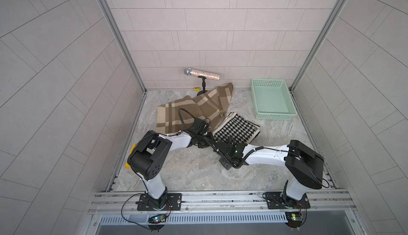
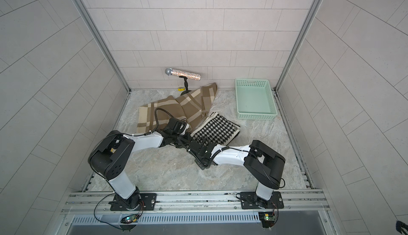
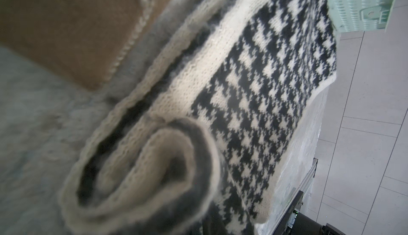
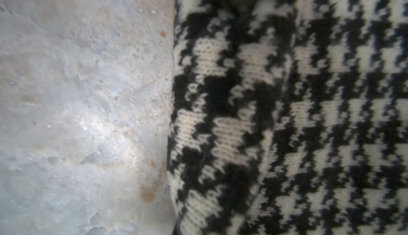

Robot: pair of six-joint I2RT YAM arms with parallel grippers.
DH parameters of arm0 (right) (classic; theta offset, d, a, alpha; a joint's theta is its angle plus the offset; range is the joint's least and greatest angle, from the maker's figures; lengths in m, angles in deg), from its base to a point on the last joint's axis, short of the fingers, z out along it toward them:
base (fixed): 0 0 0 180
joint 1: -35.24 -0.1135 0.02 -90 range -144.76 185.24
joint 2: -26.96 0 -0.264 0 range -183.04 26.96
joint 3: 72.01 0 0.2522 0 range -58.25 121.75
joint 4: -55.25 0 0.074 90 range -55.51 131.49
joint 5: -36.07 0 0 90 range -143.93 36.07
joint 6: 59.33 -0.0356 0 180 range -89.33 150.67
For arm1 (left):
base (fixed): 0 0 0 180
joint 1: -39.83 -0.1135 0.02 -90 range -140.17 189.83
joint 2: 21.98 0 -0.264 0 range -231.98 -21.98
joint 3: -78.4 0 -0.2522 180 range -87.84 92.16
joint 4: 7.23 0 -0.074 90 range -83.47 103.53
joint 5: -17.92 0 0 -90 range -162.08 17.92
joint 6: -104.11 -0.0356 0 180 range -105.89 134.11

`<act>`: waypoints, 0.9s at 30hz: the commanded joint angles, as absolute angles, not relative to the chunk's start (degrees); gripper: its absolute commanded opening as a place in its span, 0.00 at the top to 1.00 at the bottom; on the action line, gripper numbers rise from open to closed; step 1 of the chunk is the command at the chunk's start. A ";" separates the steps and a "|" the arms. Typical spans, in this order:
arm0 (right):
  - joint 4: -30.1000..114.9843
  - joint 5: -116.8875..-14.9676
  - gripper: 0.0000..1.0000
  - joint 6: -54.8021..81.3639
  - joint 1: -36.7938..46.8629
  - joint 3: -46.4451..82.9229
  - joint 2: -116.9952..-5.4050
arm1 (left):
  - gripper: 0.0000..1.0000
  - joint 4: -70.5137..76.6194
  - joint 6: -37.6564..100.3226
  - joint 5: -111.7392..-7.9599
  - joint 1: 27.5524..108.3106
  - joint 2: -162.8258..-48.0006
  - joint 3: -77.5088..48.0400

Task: Roll up the scarf and place it into the basket
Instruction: Roll the scarf at the center of the board.

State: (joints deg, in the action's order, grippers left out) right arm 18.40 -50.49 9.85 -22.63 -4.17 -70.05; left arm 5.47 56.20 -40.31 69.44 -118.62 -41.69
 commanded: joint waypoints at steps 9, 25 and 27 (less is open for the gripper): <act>26.21 -78.01 1.00 -6.14 -18.83 -9.83 -66.66 | 0.38 25.02 52.39 -52.22 66.25 -95.69 -48.96; 33.15 -87.34 1.00 -7.81 -11.78 -13.82 -67.37 | 0.24 5.71 59.03 -43.74 66.24 -104.84 -52.45; 33.96 -87.88 1.00 -8.09 -11.70 -14.04 -67.51 | 0.26 4.02 59.46 -43.47 66.20 -107.45 -52.25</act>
